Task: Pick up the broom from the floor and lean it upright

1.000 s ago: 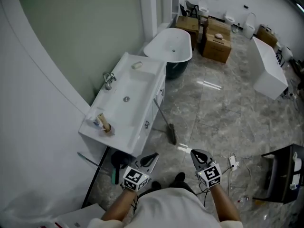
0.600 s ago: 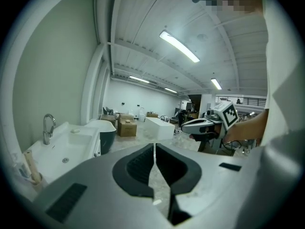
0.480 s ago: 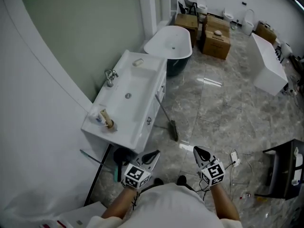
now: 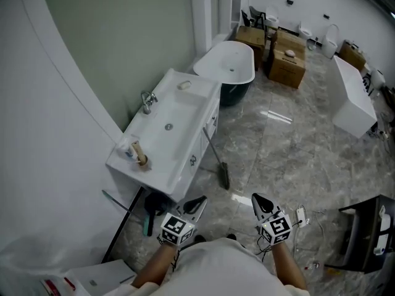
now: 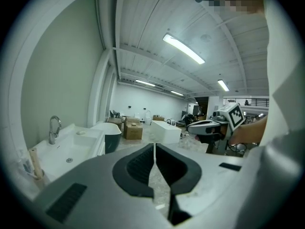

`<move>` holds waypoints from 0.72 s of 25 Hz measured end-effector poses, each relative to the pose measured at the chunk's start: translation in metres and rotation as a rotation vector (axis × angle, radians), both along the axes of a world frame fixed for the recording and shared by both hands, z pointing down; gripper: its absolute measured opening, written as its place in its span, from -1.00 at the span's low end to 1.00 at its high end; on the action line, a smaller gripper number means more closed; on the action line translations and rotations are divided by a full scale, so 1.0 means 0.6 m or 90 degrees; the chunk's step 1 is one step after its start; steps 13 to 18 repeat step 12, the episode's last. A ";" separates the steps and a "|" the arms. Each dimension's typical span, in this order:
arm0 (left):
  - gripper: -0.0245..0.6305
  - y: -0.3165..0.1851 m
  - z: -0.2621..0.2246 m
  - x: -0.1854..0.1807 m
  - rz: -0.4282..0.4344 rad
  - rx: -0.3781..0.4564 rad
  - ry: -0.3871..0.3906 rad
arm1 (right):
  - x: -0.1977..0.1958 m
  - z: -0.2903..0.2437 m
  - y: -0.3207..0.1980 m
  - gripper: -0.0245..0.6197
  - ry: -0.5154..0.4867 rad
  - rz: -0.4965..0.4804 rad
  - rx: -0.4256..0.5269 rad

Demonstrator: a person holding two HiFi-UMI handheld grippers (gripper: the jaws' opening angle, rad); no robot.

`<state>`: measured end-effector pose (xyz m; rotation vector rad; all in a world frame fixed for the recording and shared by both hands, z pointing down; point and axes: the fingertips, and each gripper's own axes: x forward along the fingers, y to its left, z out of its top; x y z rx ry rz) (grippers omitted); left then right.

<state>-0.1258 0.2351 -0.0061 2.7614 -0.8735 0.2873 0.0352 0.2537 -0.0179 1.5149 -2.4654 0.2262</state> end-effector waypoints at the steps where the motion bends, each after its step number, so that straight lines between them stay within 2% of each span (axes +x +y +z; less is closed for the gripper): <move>1: -0.88 0.001 0.001 0.002 -0.003 -0.001 0.001 | 0.001 0.000 0.000 -0.93 0.000 -0.003 0.000; 18: -0.88 0.020 0.001 0.034 -0.010 -0.009 0.006 | 0.018 0.000 0.007 -0.93 -0.005 -0.020 0.000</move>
